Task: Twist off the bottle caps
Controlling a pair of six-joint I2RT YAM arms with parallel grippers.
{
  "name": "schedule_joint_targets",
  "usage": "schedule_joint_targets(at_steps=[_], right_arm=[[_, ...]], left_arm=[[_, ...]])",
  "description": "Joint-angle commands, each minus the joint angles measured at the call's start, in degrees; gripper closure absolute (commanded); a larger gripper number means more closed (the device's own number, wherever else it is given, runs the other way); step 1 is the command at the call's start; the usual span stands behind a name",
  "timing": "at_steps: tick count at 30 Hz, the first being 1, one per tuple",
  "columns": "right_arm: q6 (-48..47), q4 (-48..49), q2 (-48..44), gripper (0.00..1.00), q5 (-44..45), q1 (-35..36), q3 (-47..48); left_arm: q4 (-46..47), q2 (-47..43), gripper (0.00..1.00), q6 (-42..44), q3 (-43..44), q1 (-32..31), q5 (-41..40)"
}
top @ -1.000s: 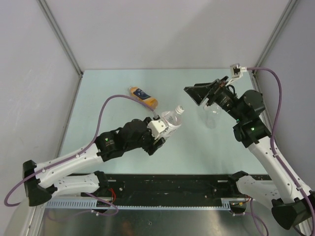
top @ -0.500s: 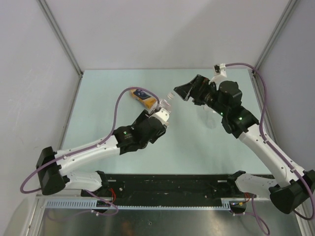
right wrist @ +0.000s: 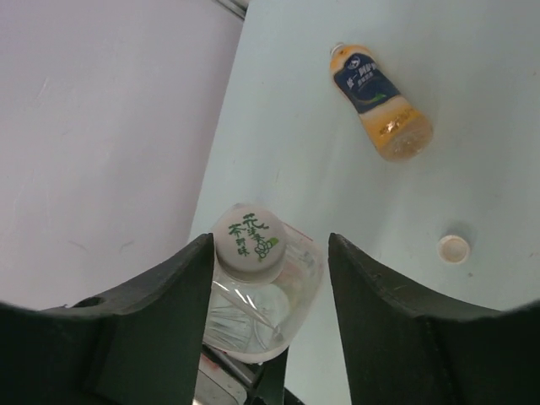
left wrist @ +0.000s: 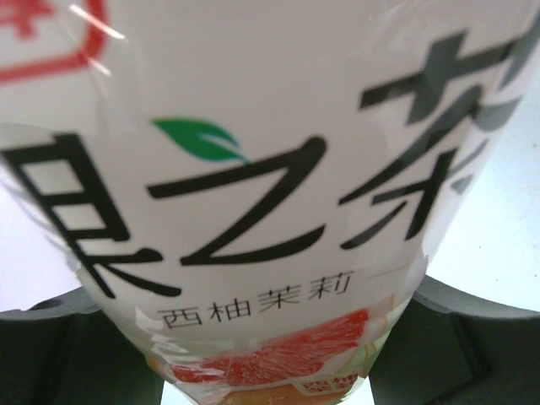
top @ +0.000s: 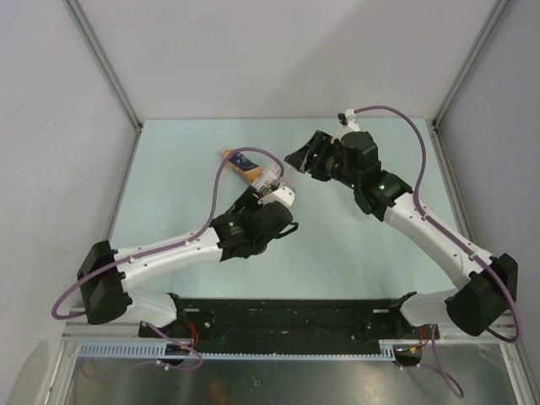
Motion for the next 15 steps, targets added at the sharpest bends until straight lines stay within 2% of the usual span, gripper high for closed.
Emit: schedule_joint_targets(at_steps=[1,5,10,15], right_arm=[[1.5,1.8,0.9,0.44,-1.0,-0.2,2.8],[2.0,2.6,1.7,0.52,-1.8,-0.4,2.8],[2.1,3.1,2.0,0.56,-2.3,-0.4,2.8],[1.5,3.4,2.1,0.87,-2.8,-0.6,2.8]], left_arm=[[0.6,0.3,1.00,-1.8,1.7,-0.4,-2.9],[0.7,1.0,1.00,-1.5,1.3,-0.5,-2.7],[0.7,1.2,1.00,-1.7,0.9,-0.6,-2.4],[0.6,0.8,1.00,-1.9,0.6,-0.8,-2.0]])
